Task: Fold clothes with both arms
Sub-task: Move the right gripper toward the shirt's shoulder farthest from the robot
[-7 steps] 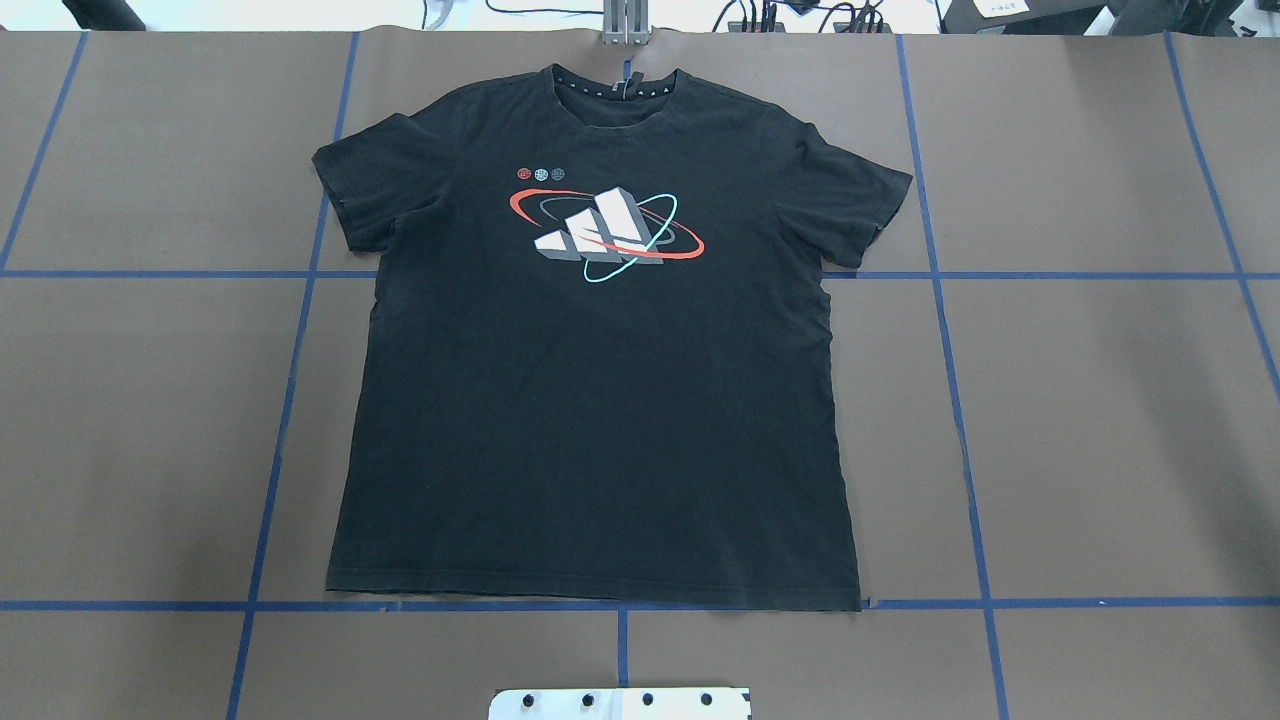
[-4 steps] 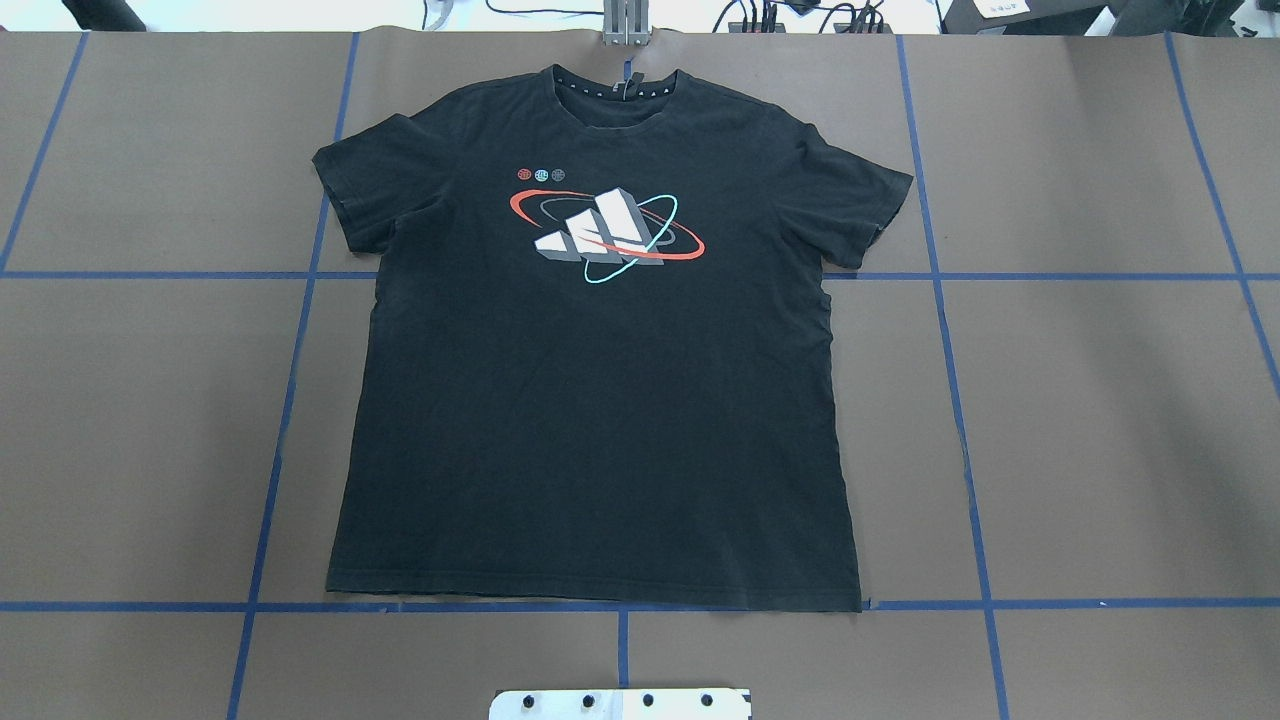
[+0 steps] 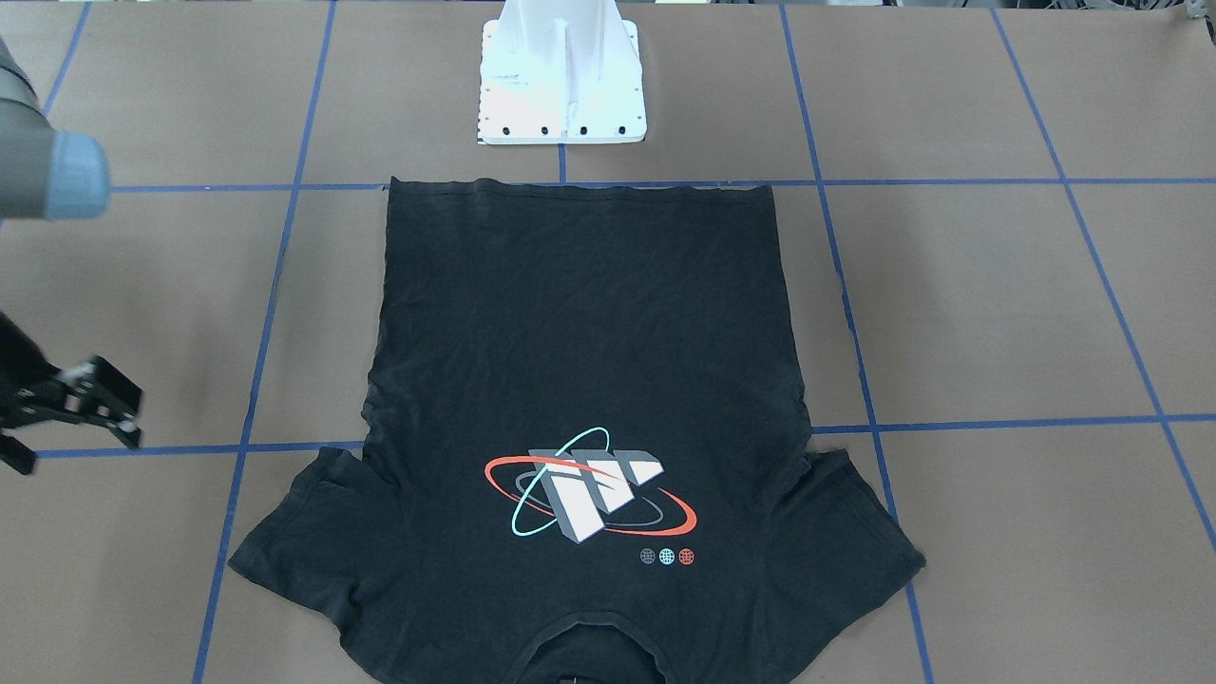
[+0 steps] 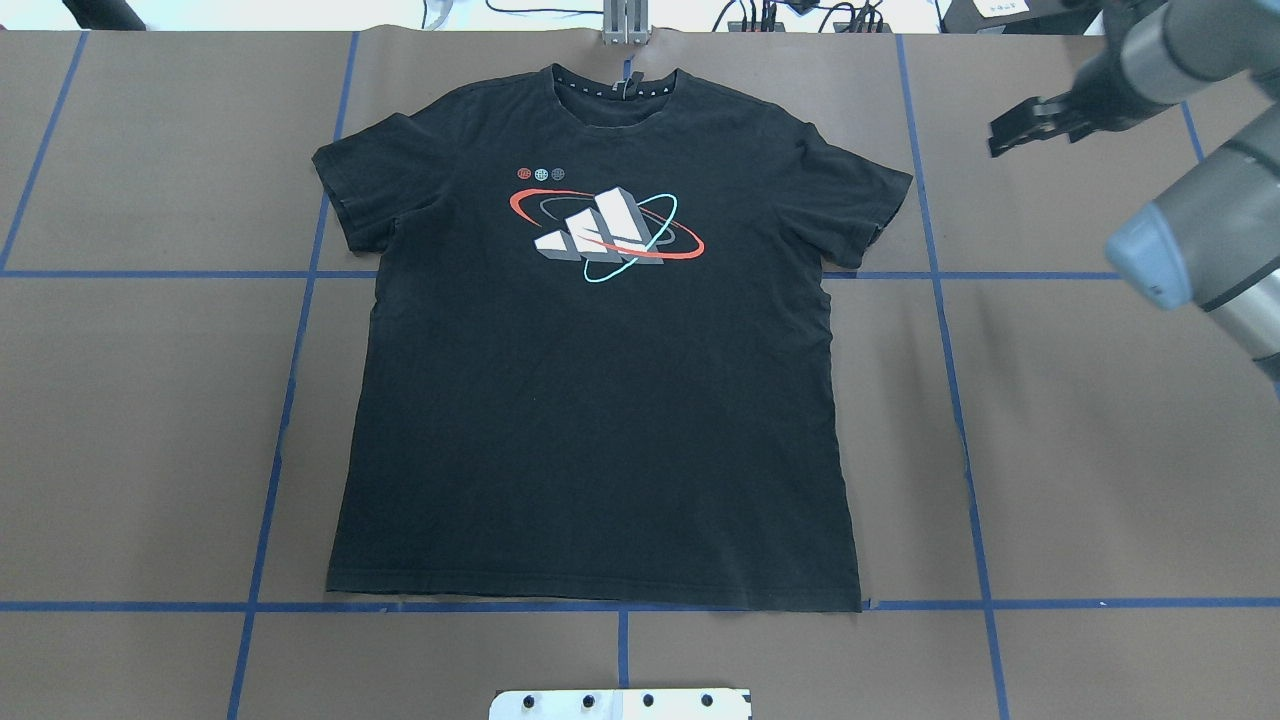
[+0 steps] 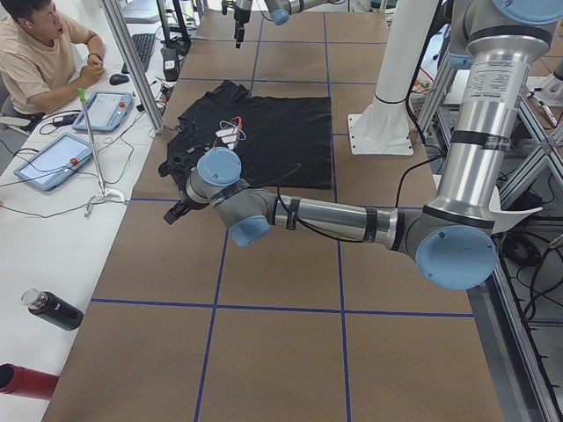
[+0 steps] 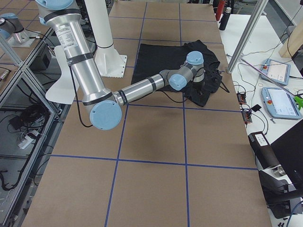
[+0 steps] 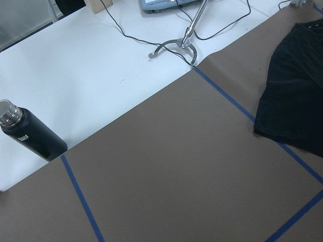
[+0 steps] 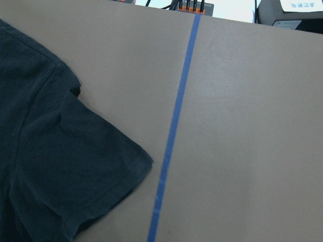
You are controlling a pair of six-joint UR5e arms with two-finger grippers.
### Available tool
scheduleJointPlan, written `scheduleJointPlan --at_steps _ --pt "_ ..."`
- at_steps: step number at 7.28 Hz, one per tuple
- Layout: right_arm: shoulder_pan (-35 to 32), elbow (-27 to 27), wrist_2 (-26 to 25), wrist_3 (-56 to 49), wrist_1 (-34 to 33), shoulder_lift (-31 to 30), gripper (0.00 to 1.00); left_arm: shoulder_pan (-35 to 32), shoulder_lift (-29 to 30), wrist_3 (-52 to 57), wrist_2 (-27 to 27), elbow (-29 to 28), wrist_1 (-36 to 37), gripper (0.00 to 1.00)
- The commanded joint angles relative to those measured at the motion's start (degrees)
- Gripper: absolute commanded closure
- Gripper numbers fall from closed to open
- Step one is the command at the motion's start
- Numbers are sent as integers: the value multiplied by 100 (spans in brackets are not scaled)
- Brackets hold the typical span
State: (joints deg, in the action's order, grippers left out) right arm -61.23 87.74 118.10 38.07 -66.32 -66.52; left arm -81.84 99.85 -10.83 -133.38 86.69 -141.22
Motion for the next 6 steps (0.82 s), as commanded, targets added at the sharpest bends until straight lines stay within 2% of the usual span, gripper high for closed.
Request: scheduleJointPlan --at_steps 1,3,4,6 --pt "409 -1140 -453 674 1117 490 1 256 8 -147 207 -12 -134 0" --pt "576 -2028 -612 947 2040 788 5 265 0 -147 207 -12 -134 0" --pt "664 -2293 -683 948 2227 868 8 265 0 -147 207 -20 -134 0" --pt "762 -2479 -789 957 2316 912 18 274 0 -147 215 -38 -125 0"
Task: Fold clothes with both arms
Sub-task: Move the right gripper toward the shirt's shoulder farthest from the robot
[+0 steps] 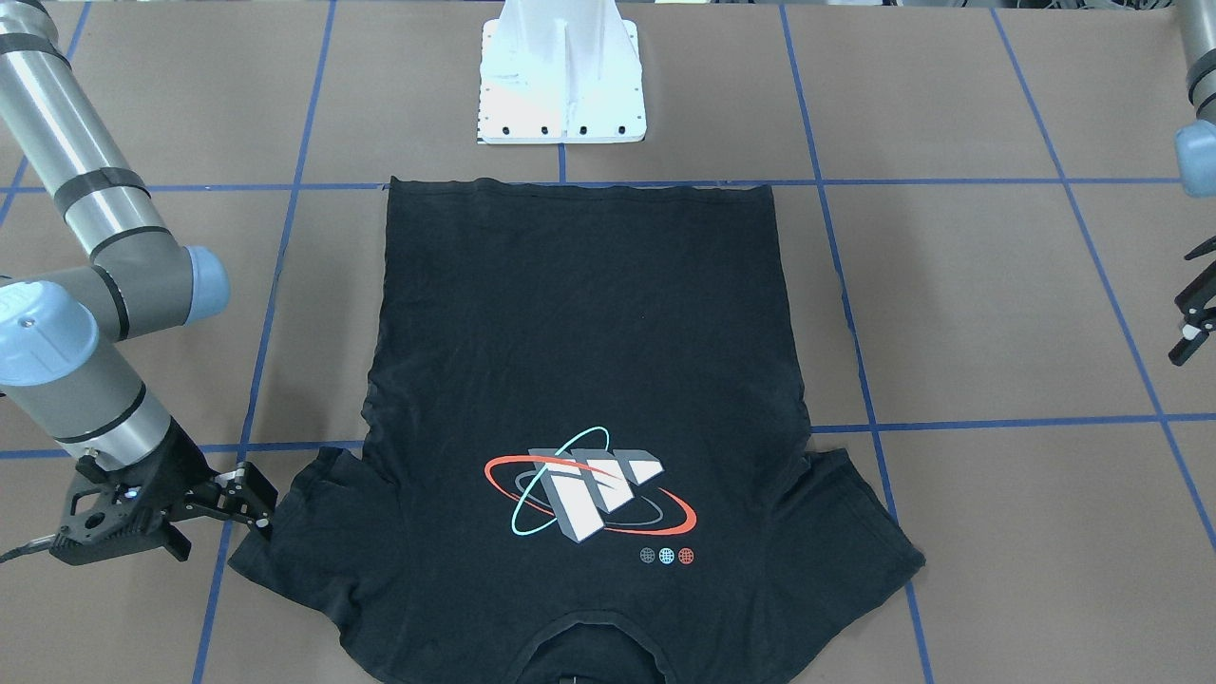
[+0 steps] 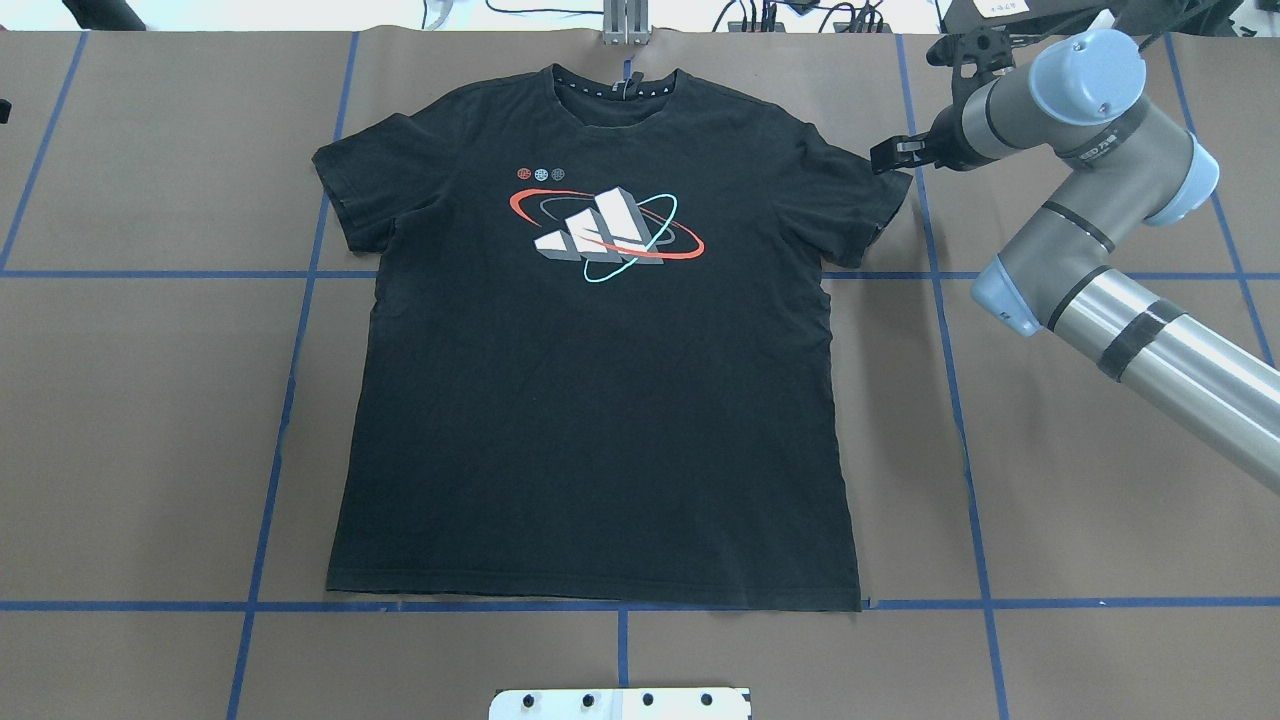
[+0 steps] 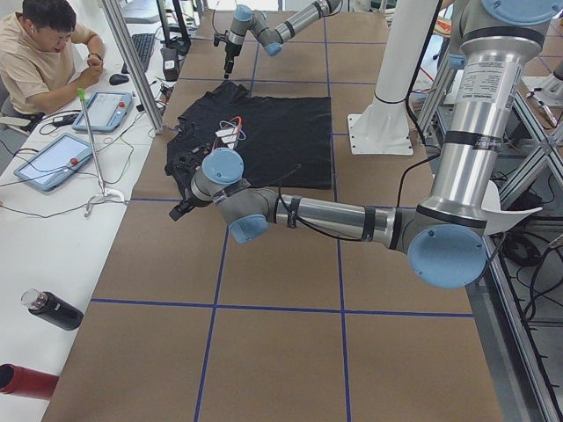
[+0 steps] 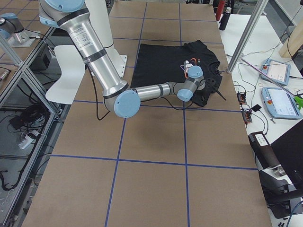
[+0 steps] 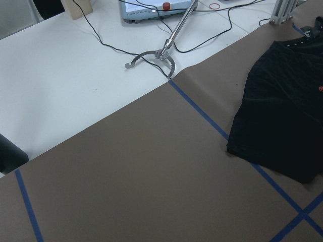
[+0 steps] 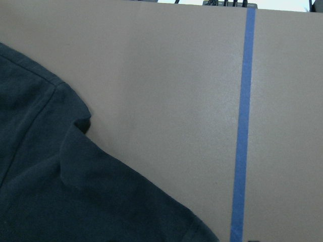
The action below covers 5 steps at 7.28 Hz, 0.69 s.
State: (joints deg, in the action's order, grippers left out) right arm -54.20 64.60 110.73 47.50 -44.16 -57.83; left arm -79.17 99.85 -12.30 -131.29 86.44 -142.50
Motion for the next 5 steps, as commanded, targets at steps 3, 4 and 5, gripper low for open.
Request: scheduleJointPlan --at_steps 3,4,5 --pt "67 -571 -86 13 267 202 30 77 8 0 95 -48 -6 0" --pt "76 -659 -174 13 267 202 31 78 8 0 95 -57 -6 0" --pt "85 -703 -218 13 276 202 33 86 8 0 95 -57 -6 0"
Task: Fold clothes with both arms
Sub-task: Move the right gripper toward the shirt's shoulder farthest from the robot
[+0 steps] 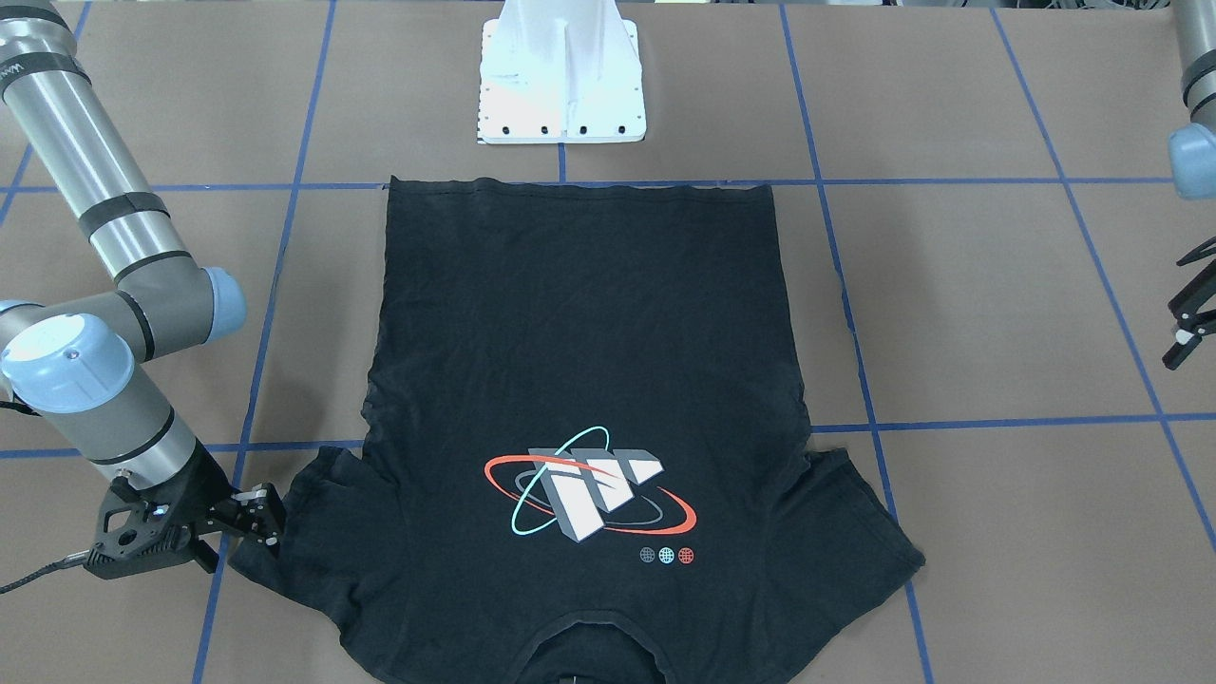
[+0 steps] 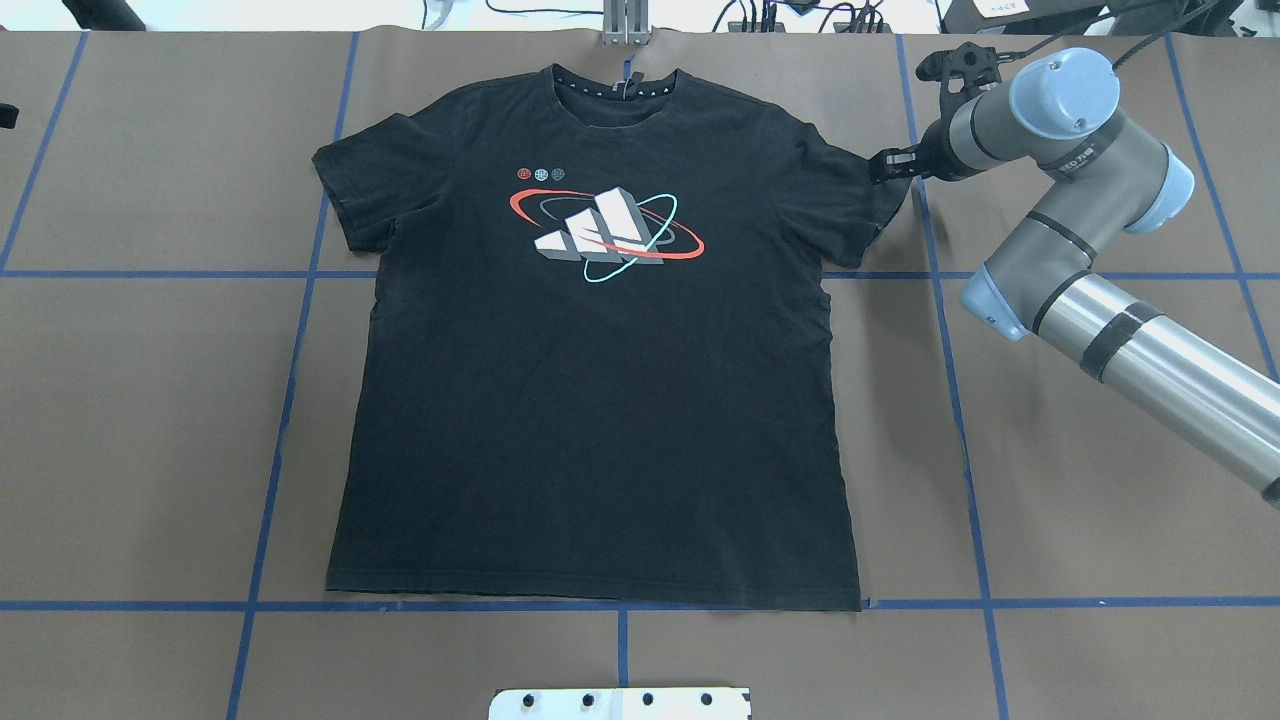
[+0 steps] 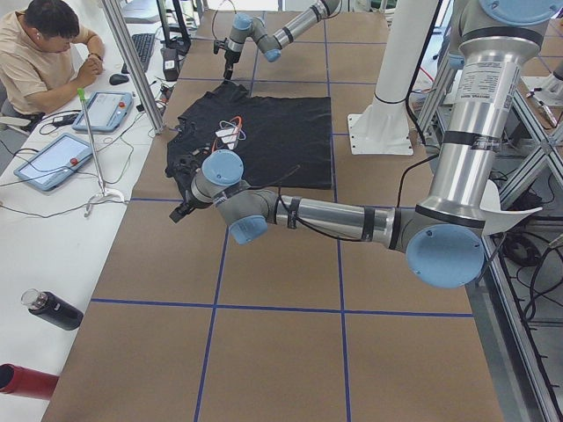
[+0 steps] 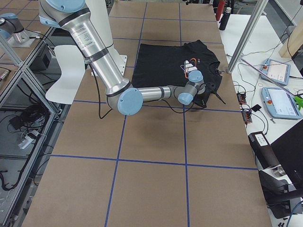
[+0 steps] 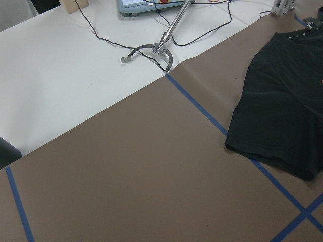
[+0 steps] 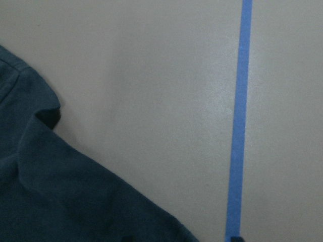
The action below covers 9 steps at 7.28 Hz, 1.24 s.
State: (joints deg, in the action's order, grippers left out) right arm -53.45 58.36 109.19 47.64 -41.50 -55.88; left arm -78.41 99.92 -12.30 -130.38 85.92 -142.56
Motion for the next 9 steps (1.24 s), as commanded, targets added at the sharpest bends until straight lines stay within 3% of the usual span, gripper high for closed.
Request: scheduleJointPlan --at_steps 1,3,5,7,9 --pt "10 -88 -65 0 10 68 51 10 1 0 3 -14 0 0" --pt "27 -79 -65 0 10 104 99 10 1 9 3 -14 0 0" --pt "45 34 -82 0 19 43 100 10 -7 0 -5 -14 0 0" --pt "10 831 -91 35 -85 -256 100 10 -16 0 -5 -22 0 0" --pt "123 1517 -344 682 -1055 -91 100 10 -16 0 3 -22 0 0"
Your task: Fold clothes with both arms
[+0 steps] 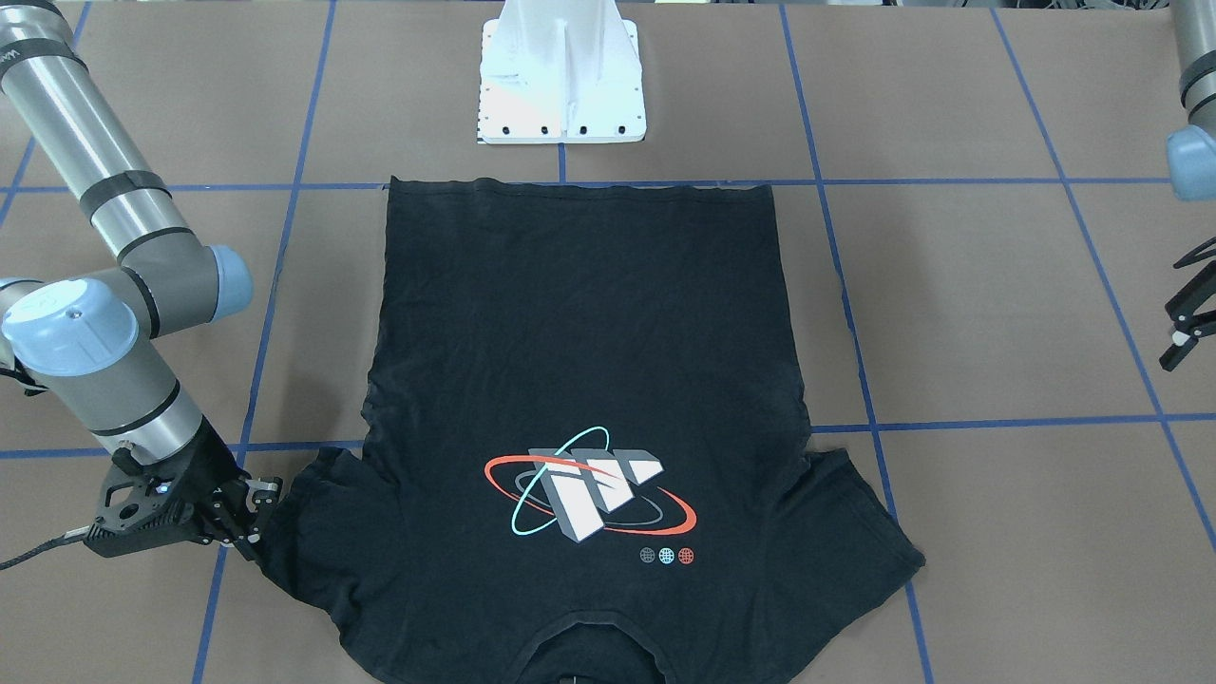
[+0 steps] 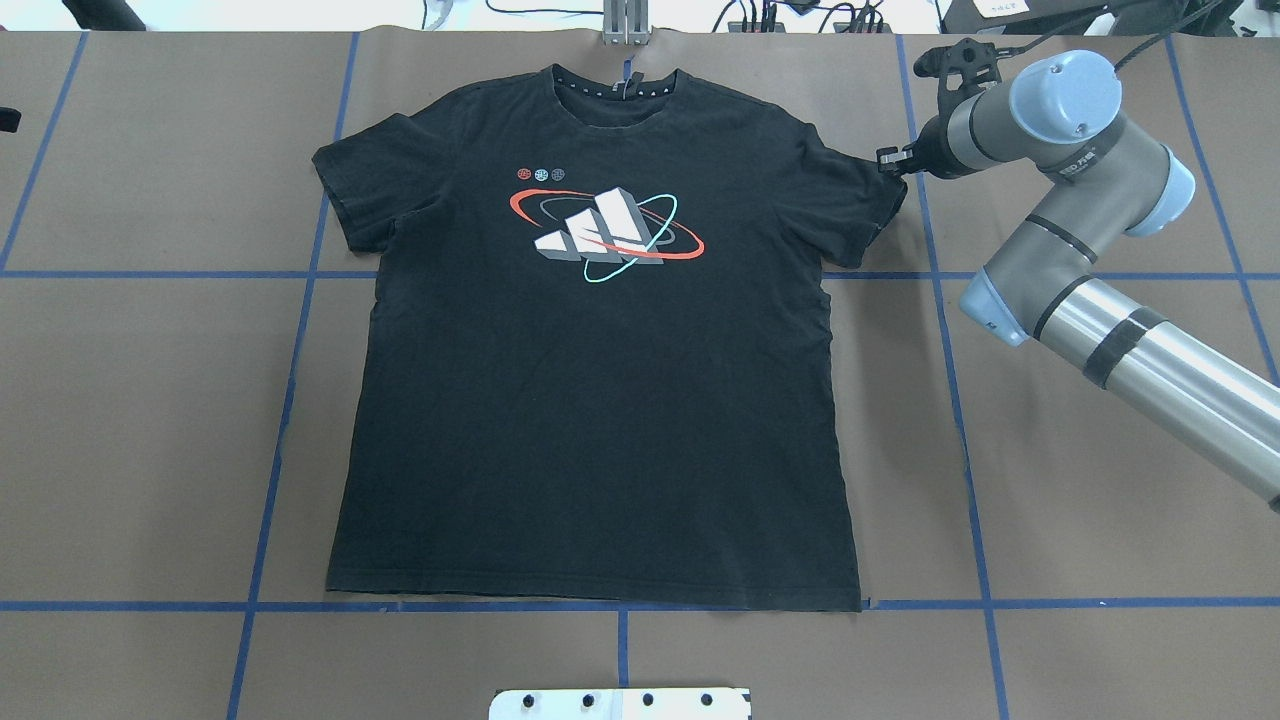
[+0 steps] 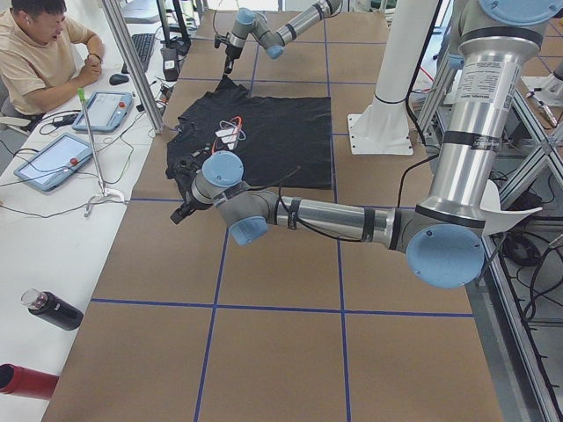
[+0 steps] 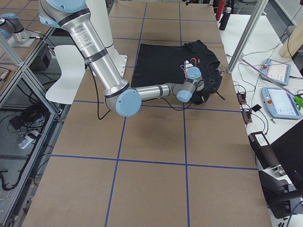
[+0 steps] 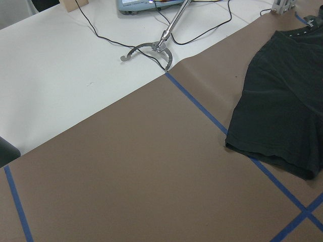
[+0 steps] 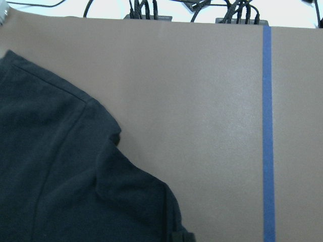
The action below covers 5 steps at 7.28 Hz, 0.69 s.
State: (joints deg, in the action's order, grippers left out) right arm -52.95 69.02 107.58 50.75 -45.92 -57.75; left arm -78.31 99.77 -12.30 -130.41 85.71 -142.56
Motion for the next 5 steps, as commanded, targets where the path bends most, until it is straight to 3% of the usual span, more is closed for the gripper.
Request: scheduleJointPlan --at_steps 1,3,5 --pt "310 585 -533 713 -1168 393 100 0 -2 0 -2 -2 0 0" --pt "872 194 -1474 1653 -2067 1340 100 9 7 0 7 -2 0 0" --pt "1146 -833 -2011 2077 -2070 2107 100 9 7 0 7 -10 0 0"
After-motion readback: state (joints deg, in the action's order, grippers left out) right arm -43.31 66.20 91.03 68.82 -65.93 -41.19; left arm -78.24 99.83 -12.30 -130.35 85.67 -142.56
